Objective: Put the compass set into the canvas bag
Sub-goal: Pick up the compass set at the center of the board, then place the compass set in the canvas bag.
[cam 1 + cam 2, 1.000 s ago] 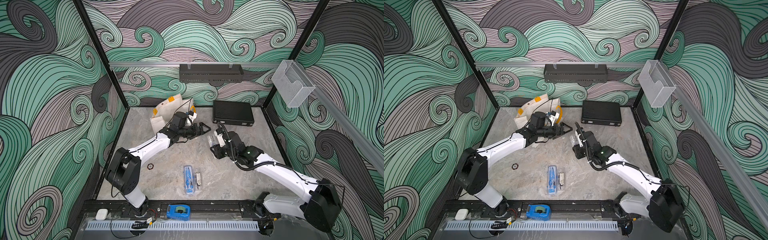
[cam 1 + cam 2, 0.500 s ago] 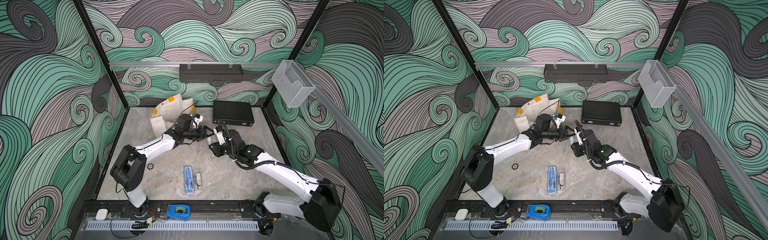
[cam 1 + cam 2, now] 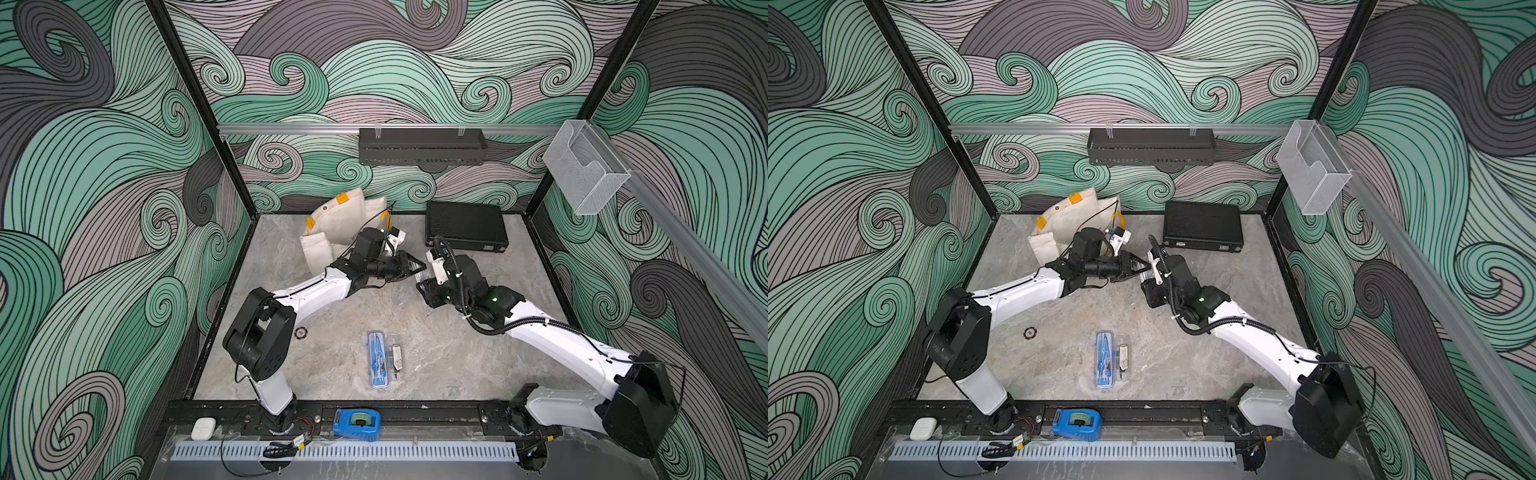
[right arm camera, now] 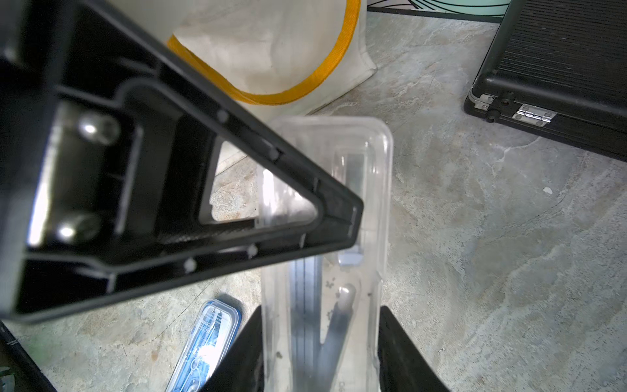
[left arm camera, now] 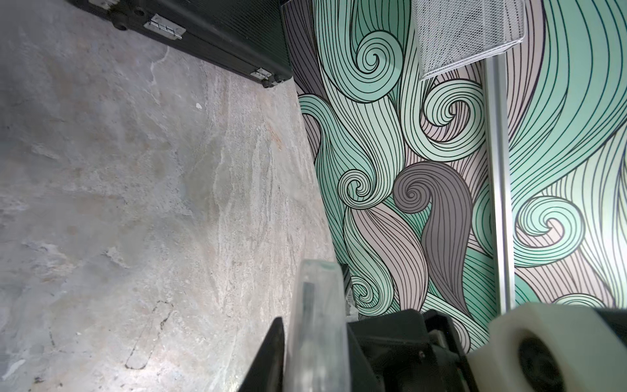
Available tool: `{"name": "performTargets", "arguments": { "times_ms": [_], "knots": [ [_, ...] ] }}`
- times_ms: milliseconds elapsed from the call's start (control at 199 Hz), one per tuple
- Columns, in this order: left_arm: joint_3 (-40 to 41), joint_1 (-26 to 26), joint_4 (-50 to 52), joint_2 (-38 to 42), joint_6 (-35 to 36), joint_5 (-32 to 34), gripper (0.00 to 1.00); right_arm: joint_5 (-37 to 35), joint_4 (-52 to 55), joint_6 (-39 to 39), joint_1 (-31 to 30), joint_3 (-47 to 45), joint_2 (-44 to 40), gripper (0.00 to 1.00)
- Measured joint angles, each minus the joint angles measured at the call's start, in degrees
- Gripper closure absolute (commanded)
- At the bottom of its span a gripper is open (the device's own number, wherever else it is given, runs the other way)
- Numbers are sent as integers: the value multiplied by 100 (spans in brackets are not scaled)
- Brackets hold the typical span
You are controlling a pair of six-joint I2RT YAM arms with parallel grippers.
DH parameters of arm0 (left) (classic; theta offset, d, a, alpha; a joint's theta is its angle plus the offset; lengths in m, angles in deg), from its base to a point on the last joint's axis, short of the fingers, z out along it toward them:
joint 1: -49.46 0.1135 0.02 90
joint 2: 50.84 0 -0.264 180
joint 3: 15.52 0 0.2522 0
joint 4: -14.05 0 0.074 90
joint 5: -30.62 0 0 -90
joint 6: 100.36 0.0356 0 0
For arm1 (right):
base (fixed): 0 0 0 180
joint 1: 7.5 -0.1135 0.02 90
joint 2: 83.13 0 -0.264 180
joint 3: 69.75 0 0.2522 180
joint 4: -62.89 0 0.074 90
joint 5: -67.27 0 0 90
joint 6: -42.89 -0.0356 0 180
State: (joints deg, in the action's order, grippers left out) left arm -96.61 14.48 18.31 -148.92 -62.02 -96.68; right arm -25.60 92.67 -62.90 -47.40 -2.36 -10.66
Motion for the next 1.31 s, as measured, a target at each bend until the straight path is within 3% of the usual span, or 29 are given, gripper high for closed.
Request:
{"name": "performTargets", "arguments": {
  "times_ms": [236,376,507,708,974,1150,1305],
  "knots": [
    [2,24,-76,-28,-2,24,85,0,-42,-61,7,24,11,48],
    [2,-2,-66,-28,4,20,86,-13,-94,-90,7,33,33,27],
    [-50,-7,160,-28,177,70,86,-66,-81,-76,2,37,31,0],
    [-723,175,922,-31,726,319,86,-131,120,52,35,-11,-249,0],
    [-1923,951,1499,-31,1580,892,86,-63,175,190,37,-297,-549,0],
    [-2789,1425,2358,-20,2406,1878,86,57,177,138,31,-391,-179,0],
    [-3051,1731,3010,4,2990,2975,86,208,118,13,-17,-393,219,0]
  ]
}}
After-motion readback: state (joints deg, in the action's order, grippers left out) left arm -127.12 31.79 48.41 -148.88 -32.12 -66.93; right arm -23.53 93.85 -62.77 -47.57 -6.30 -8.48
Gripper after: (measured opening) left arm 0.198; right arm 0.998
